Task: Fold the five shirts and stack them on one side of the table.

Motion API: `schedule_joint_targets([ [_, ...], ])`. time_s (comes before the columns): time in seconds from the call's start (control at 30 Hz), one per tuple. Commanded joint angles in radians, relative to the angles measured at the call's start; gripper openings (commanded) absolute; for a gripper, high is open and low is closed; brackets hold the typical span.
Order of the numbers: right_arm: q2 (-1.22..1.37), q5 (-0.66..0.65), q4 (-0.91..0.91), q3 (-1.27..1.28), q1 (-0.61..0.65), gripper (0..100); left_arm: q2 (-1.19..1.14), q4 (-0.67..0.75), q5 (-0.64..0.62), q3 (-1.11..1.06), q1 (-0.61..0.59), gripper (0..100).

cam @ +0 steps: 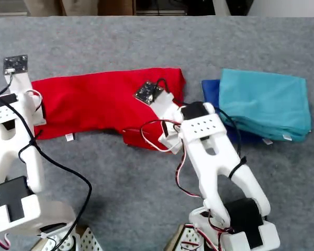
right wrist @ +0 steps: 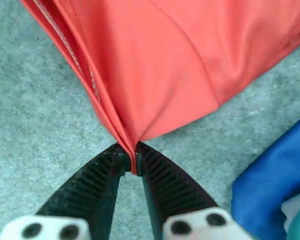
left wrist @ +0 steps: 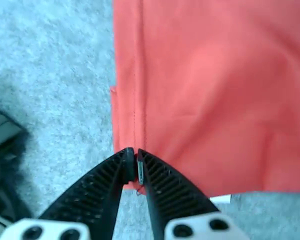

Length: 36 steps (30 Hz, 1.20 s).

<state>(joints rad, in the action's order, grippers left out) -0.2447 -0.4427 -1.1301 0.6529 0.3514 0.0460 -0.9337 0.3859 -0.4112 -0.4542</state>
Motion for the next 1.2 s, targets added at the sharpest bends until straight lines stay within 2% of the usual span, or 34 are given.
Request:
schedule_joint_targets([
  [0.0, -0.05, 0.002, 0.031, 0.004, 0.013, 18.6, 0.045, -0.049, 0.075, 0.038, 0.006, 3],
  [0.1, -0.051, -0.049, -0.014, -0.03, 0.01, 34.9, 0.045, -0.104, 0.107, 0.078, -0.003, 12],
  [0.17, -0.051, -0.068, -0.075, -0.087, 0.008, 40.5, 0.044, -0.158, 0.143, 0.129, -0.031, 18],
  [0.2, -0.051, -0.075, -0.112, -0.122, 0.005, 41.5, 0.045, -0.183, 0.146, 0.166, -0.043, 18],
  [0.37, -0.041, -0.077, -0.244, -0.397, -0.051, 40.5, 0.038, -0.327, 0.167, 0.428, -0.112, 17],
  [0.4, -0.033, -0.077, -0.252, -0.449, -0.05, 37.6, 0.038, -0.348, 0.166, 0.476, -0.114, 17],
  [0.47, 0.008, -0.072, -0.255, -0.552, -0.045, 25.3, 0.036, -0.371, 0.1, 0.549, -0.107, 13],
  [0.53, 0.082, -0.068, -0.242, -0.662, -0.018, 9.3, 0.028, -0.322, -0.017, 0.571, -0.068, 3],
  [0.57, 0.133, -0.068, -0.227, -0.714, -0.005, 2.4, 0.015, -0.278, -0.072, 0.56, -0.046, 1],
  [0.6, 0.189, -0.066, -0.215, -0.769, 0.004, 0.1, -0.008, -0.235, -0.123, 0.542, -0.026, 3],
  [0.7, 0.392, -0.037, -0.21, -0.947, 0.028, 8.1, -0.099, -0.098, -0.241, 0.496, 0.035, 2],
  [0.8, 0.602, -0.025, -0.212, -1.145, 0.033, 4.4, -0.232, 0.043, -0.298, 0.476, 0.066, 2],
  [0.9, 0.814, 0.002, -0.212, -1.351, 0.03, 0.5, -0.36, 0.157, -0.405, 0.494, 0.068, 2],
  [1.03, 1.086, 0.121, -0.204, -1.612, 0.005, 0.9, -0.464, 0.206, -0.528, 0.557, 0.052, 2],
  [1.17, 1.336, 0.187, -0.201, -1.897, -0.058, 1.2, -0.522, 0.213, -0.557, 0.631, 0.04, 2],
])
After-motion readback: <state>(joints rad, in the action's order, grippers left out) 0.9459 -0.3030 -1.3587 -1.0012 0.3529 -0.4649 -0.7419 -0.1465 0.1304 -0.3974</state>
